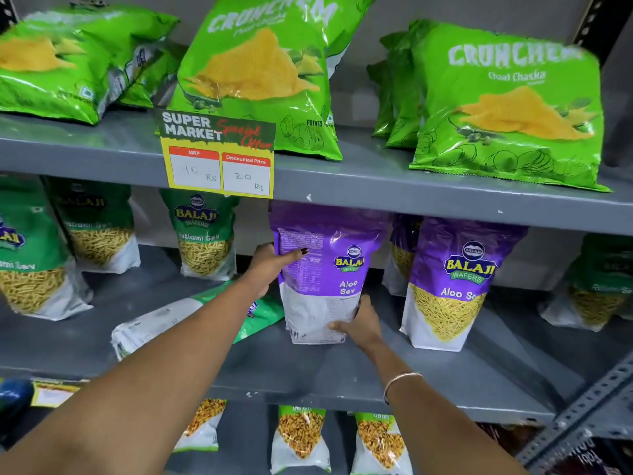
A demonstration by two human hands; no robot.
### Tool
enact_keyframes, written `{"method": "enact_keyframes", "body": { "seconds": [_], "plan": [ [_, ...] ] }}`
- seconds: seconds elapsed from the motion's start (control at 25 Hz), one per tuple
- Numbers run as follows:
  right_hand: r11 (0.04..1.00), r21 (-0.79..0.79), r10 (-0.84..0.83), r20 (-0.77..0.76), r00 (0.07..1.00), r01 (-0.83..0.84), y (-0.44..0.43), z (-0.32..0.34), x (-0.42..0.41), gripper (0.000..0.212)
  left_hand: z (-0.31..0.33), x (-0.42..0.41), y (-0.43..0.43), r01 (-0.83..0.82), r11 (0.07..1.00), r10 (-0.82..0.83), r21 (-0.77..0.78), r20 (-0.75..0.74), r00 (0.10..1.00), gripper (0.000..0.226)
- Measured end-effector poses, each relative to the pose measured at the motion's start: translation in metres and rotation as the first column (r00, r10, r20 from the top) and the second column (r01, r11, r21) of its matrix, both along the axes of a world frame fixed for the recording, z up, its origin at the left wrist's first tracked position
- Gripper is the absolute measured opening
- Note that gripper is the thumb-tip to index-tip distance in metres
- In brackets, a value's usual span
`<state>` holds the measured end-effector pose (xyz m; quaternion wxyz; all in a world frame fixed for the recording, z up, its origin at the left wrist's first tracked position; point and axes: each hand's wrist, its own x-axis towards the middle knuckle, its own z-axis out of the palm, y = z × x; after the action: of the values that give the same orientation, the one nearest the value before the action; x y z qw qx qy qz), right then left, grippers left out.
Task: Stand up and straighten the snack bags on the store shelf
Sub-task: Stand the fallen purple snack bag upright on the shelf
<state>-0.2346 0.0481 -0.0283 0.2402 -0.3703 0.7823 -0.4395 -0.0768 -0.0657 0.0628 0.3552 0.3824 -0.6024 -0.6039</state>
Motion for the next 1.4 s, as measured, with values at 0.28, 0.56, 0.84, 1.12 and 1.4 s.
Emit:
{"method": "enact_keyframes", "body": {
  "seconds": [0.28, 0.56, 0.84, 1.12, 1.4],
  "plan": [
    [0.992, 0.079, -0.094, -0.019, 0.995, 0.095, -0.001, -0.003, 0.004, 0.081, -0.018, 0.015, 0.022, 0.224, 0.973, -0.232, 0.059, 0.258, 0.938, 0.018],
    [0.998, -0.03, 0.065, 0.164, 0.984, -0.06, 0.008, -0.005, 0.015, 0.042, -0.017, 0.033, 0.02, 0.47, 0.851, -0.521, 0.234, 0.264, 0.812, 0.07],
    [0.999, 0.007, 0.052, 0.087, 0.995, -0.053, 0.009, -0.003, 0.056, 0.104, -0.019, 0.022, 0.026, 0.344, 0.93, -0.368, 0.131, 0.313, 0.875, 0.033],
    [0.959, -0.182, 0.258, 0.243, 0.935, -0.217, 0.009, -0.013, 0.011, 0.07, -0.028, 0.013, 0.006, 0.054, 0.997, -0.031, -0.057, 0.343, 0.939, 0.089],
    [0.93, -0.161, 0.358, 0.195, 0.913, -0.331, 0.006, 0.001, -0.039, 0.059, -0.027, 0.005, 0.007, 0.154, 0.985, -0.17, 0.083, 0.262, 0.95, 0.089]
  ]
}}
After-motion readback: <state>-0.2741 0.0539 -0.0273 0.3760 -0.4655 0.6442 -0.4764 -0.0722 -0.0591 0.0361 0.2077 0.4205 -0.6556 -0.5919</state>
